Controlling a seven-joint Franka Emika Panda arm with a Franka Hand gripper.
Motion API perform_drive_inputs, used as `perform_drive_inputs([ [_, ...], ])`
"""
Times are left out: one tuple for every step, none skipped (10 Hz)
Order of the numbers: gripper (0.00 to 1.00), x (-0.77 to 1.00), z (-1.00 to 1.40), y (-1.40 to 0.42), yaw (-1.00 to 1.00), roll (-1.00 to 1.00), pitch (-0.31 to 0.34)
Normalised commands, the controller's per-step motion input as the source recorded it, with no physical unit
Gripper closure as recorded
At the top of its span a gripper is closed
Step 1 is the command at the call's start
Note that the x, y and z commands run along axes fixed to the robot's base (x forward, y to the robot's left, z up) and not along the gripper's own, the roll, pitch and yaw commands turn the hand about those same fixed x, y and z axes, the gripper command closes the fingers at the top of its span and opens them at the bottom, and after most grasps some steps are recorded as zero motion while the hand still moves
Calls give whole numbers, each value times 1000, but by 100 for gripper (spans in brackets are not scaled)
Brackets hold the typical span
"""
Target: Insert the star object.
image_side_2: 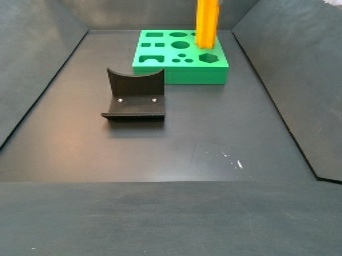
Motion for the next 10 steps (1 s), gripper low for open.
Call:
perform_drive_inputs([
  [100, 34, -346, 26, -74, -46, -11],
  [100, 43, -437, 0, -14, 0, -51],
  [100, 0, -537, 0, 0, 0, -113],
  [100, 3, -511, -26, 0, 79, -107],
  [100, 34, -411, -54, 0, 160, -60],
  [100, 80, -397, -154, -11, 229, -29],
  [100, 51, -471, -220, -20, 279, -33],
  [100, 23, -640, -137, -29, 154, -94],
  [100, 37, -543, -49, -14, 51, -83],
  [100, 0, -200, 0, -29, -94, -51],
])
